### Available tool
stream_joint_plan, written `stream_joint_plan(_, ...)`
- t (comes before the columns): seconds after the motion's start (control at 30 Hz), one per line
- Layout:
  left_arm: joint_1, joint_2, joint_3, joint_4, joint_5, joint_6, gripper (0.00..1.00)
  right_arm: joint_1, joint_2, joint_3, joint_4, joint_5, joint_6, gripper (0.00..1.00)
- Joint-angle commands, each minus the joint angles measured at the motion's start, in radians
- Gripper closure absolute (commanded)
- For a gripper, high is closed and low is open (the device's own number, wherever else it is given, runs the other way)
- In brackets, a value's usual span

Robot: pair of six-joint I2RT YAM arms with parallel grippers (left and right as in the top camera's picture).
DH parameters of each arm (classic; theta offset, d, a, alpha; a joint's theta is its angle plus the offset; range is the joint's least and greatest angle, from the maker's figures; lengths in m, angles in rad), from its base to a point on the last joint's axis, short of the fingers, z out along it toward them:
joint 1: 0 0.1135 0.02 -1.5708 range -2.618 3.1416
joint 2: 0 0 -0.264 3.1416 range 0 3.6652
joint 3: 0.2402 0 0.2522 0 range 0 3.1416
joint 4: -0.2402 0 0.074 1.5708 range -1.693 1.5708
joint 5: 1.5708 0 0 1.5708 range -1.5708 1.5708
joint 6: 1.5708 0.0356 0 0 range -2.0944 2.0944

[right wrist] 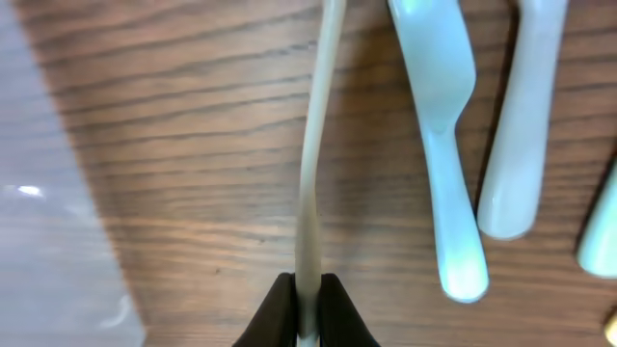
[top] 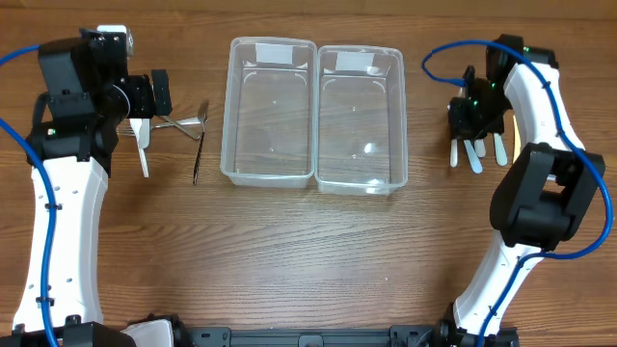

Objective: Pack container
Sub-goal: 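Lower right gripper and grasp a white plastic knife, then carry the white knife into the right container and release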

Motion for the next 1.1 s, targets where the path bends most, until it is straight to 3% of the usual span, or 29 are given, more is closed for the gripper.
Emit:
stream_joint_plan(0.0, 0.005, 0.004, 0.03, 0.001, -0.003, 0.023, 0.0, 0.068, -0.116, 0.181, -0.041, -0.058, 0.016, 0.96)
stream_joint_plan(0.23, 0.005, 0.004, 0.03, 0.001, -0.003, 0.023, 0.0, 0.23, -0.144, 0.337, -0.055, -0.08, 0.117, 0.96)
stream_joint_plan(0.6, 0.005, 0.004, 0.03, 0.001, -0.003, 0.023, 0.0, 0.436, -0.097, 0.089, 0.141, -0.075, 0.218, 0.96)
stream_joint_plan(0.67, 0.005, 0.004, 0.03, 0.001, -0.003, 0.023, 0.0, 0.447, -0.097, 0.06, 0.175, -0.075, 0.218, 0.81)
stream_joint_plan(0.73, 0.005, 0.004, 0.03, 0.001, -0.003, 0.023, 0.0, 0.452, -0.097, 0.055, 0.188, -0.063, 0.216, 0.72)
stream_joint_plan(0.83, 0.005, 0.004, 0.03, 0.001, -0.003, 0.023, 0.0, 0.449, -0.1, 0.066, 0.19, 0.027, 0.216, 0.7)
stream_joint_plan(1.0, 0.005, 0.004, 0.03, 0.001, -0.003, 0.023, 0.0, 0.381, -0.124, 0.154, 0.148, 0.237, 0.19, 0.51)
stream_joint_plan(1.07, 0.005, 0.004, 0.03, 0.001, -0.003, 0.023, 0.0, 0.328, -0.138, 0.178, 0.147, 0.284, 0.17, 0.36)
